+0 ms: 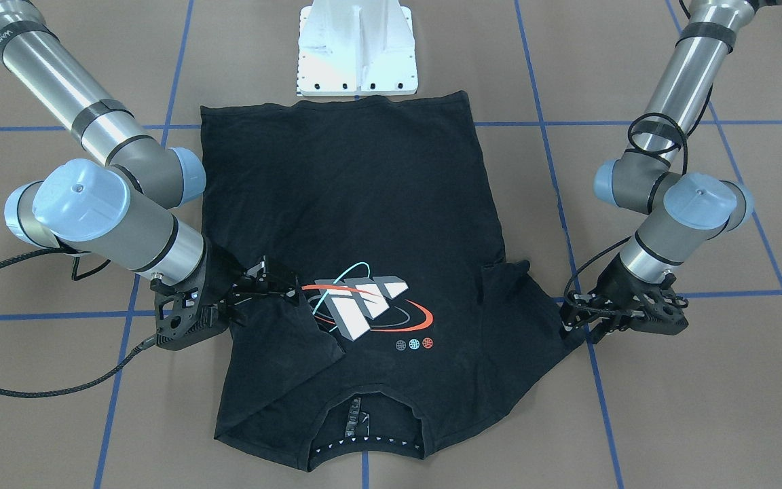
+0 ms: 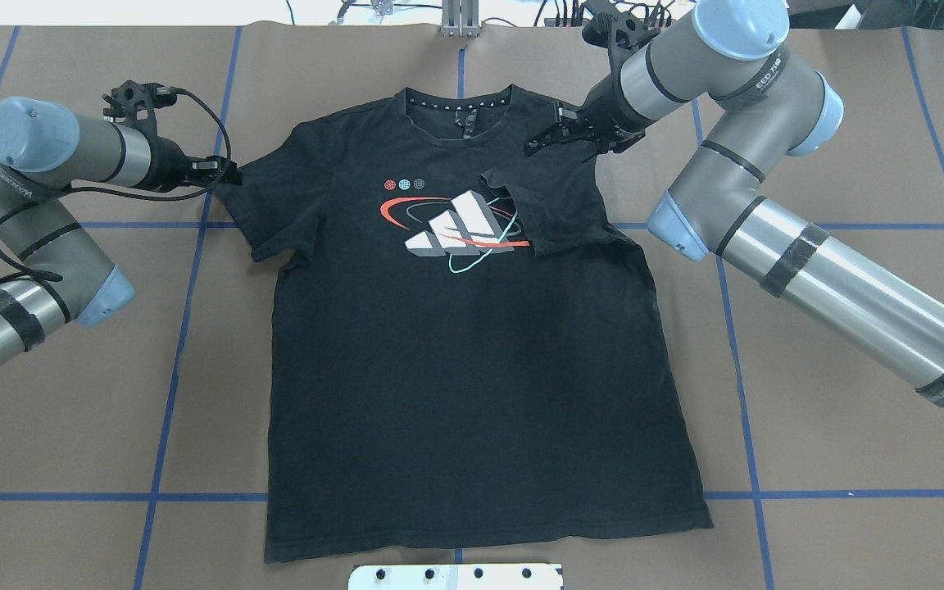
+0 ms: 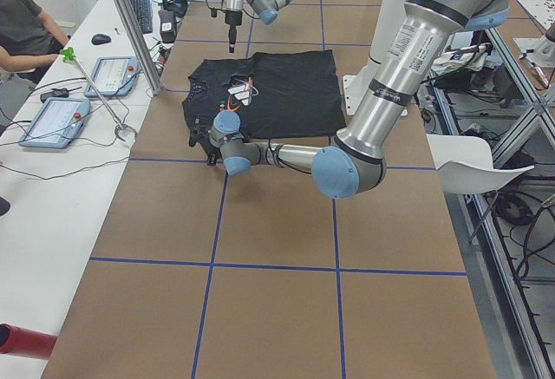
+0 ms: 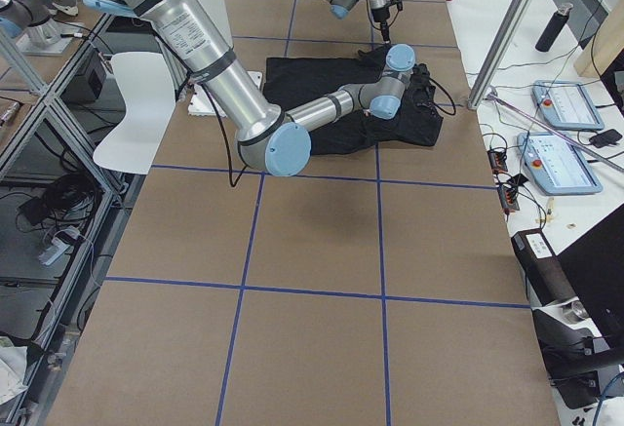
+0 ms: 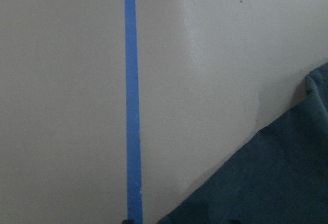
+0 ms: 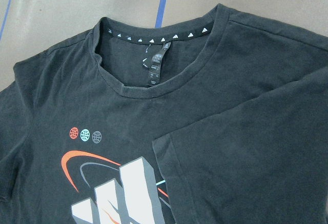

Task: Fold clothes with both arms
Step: 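Lower the left gripper onto the other sleeve at the shoulder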

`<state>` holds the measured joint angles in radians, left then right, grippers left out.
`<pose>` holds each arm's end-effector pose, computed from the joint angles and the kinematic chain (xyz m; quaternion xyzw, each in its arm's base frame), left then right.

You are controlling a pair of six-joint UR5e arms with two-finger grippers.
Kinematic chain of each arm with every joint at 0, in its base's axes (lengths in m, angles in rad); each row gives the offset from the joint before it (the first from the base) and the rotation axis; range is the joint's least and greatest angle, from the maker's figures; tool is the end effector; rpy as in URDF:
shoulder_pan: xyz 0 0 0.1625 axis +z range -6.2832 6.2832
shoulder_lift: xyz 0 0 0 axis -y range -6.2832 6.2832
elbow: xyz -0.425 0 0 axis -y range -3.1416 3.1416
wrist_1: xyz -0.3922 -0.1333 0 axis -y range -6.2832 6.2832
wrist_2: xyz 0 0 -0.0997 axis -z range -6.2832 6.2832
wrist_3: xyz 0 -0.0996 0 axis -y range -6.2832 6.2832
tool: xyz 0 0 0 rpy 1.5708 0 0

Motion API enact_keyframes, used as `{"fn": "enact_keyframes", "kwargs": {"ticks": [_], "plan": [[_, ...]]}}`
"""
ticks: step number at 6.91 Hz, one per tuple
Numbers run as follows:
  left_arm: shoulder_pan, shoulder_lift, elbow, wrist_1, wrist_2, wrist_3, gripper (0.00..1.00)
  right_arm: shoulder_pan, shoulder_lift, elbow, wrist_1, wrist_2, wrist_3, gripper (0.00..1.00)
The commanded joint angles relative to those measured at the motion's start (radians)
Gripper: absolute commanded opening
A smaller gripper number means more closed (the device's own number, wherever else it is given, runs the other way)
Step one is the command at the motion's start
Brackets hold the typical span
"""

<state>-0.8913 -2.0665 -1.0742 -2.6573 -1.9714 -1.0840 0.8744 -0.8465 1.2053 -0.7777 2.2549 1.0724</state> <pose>0.3802 -0.6210 0.4913 0.1904 0.4990 -0.0679 0.8427 -0.4335 -0.6281 0.2834 0.1076 -0.5752 -0.0318 0.8103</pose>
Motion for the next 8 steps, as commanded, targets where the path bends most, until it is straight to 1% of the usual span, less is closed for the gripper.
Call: {"fn": "enact_keyframes", "kwargs": {"ticks": [1, 2, 5, 6, 8], "plan": [[0.000, 0.000, -0.001, 0.000, -0.001, -0.001, 0.44, 0.001, 0.000, -0.001, 0.000, 0.000, 0.000, 0.99], [0.000, 0.000, -0.003, -0.001, -0.001, -0.001, 0.32, 0.002, 0.000, -0.001, 0.000, 0.000, 0.000, 0.99], [0.000, 0.000, -0.007, -0.001, -0.001, -0.001, 0.06, 0.003, -0.002, -0.001, 0.000, 0.000, 0.000, 0.99], [0.000, 0.000, -0.012, 0.000, -0.006, -0.002, 0.00, 0.003, -0.002, -0.001, 0.000, 0.000, 0.000, 0.99], [-0.001, -0.001, -0.038, 0.002, -0.010, -0.005, 0.00, 0.005, 0.000, -0.001, 0.000, 0.002, 0.000, 0.99]]}}
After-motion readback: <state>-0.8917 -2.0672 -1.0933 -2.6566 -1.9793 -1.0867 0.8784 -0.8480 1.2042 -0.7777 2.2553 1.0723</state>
